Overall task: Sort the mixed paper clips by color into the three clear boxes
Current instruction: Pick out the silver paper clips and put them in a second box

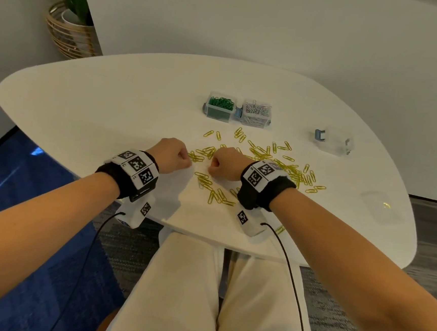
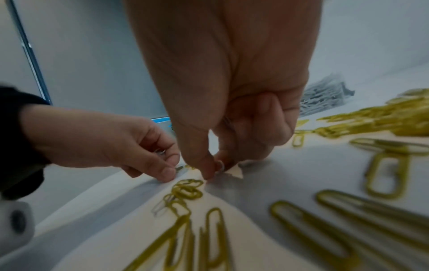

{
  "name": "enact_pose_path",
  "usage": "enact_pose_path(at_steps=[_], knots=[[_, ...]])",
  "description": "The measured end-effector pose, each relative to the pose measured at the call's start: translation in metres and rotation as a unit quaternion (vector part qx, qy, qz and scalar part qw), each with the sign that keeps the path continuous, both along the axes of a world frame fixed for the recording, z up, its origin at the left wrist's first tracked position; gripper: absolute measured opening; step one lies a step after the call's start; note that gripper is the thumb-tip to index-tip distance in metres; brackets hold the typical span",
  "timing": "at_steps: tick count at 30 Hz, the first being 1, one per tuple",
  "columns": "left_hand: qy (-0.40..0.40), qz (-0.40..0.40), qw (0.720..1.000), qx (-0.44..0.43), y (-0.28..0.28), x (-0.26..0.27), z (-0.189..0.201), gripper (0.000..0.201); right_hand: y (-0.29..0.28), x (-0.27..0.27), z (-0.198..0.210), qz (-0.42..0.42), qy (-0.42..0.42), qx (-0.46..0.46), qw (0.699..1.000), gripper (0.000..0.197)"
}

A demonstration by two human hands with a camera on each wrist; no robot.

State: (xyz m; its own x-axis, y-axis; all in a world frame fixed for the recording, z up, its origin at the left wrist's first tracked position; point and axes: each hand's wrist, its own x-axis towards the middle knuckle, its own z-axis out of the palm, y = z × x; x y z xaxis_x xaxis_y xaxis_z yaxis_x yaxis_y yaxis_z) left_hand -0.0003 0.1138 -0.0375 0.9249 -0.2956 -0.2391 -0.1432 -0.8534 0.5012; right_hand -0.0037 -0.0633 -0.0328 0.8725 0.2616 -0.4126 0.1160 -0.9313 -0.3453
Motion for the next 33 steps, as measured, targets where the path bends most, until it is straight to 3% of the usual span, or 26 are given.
enact_pose_path(at_steps=[1,2,3,4,5,6,7,8,9,10,11,12,13,14,15,17,21,24,27,30,33], knots=[[0.026,0.017,0.997,-0.064,0.000,-0.002,0.000,0.015,-0.004,0.000,0.002,-0.040,0.037,0.082,0.995,0.026],[0.089,0.056,0.980,-0.172,0.001,-0.005,0.000,0.018,-0.009,-0.003,0.004,-0.105,0.101,0.216,0.965,0.022],[0.174,0.106,0.931,-0.302,0.002,-0.009,0.001,0.022,-0.014,-0.006,0.005,-0.180,0.180,0.373,0.892,0.016],[0.263,0.150,0.855,-0.421,0.005,-0.013,0.000,0.023,-0.019,-0.009,0.005,-0.235,0.242,0.499,0.798,0.010],[0.332,0.175,0.777,-0.506,0.008,-0.015,-0.002,0.021,-0.023,-0.012,0.004,-0.257,0.282,0.572,0.726,0.005],[0.374,0.187,0.720,-0.553,0.010,-0.017,-0.002,0.017,-0.023,-0.015,0.003,-0.259,0.303,0.602,0.692,0.004],[0.393,0.196,0.690,-0.575,0.011,-0.018,-0.003,0.013,-0.023,-0.018,0.000,-0.252,0.312,0.604,0.689,0.007],[0.391,0.200,0.691,-0.574,0.010,-0.018,-0.004,0.012,-0.021,-0.020,-0.001,-0.241,0.303,0.575,0.721,0.012],[0.382,0.212,0.704,-0.560,0.008,-0.018,-0.004,0.014,-0.018,-0.022,-0.002,-0.215,0.264,0.508,0.791,0.018],[0.361,0.225,0.740,-0.521,0.003,-0.017,-0.004,0.017,-0.014,-0.024,-0.003,-0.174,0.206,0.406,0.873,0.022],[0.334,0.220,0.791,-0.464,-0.001,-0.017,-0.003,0.019,-0.010,-0.025,-0.003,-0.129,0.138,0.294,0.937,0.023],[0.295,0.196,0.854,-0.381,-0.006,-0.018,-0.001,0.021,-0.008,-0.025,-0.005,-0.090,0.077,0.206,0.971,0.023],[0.243,0.152,0.918,-0.276,-0.010,-0.019,-0.001,0.023,-0.006,-0.025,-0.007,-0.063,0.037,0.154,0.985,0.022],[0.176,0.090,0.968,-0.157,-0.013,-0.018,-0.003,0.024,-0.007,-0.025,-0.008,-0.056,0.012,0.134,0.989,0.020],[0.109,0.023,0.992,-0.053,-0.016,-0.017,-0.005,0.026,-0.008,-0.023,-0.007,-0.063,-0.001,0.130,0.989,0.017],[0.030,-0.041,0.998,0.039,-0.020,-0.018,-0.005,0.031,-0.015,-0.020,-0.005,-0.085,0.000,0.139,0.987,0.017],[0.028,-0.038,0.996,0.074,-0.030,-0.015,-0.007,0.039,-0.031,-0.018,0.000,-0.099,-0.016,0.105,0.989,0.014],[0.026,-0.037,0.994,0.102,-0.030,-0.014,-0.004,0.036,-0.040,-0.015,0.000,-0.126,-0.057,0.105,0.985,0.025],[0.027,-0.043,0.990,0.129,-0.022,-0.013,-0.005,0.042,-0.048,-0.011,0.000,-0.166,-0.055,0.177,0.969,0.029],[0.059,-0.059,0.988,0.129,-0.019,-0.016,-0.006,0.032,-0.048,-0.012,0.001,-0.205,0.001,0.264,0.942,0.028],[0.052,-0.067,0.988,0.127,-0.020,-0.015,-0.005,0.033,-0.044,-0.011,0.002,-0.209,0.032,0.297,0.931,0.022]])
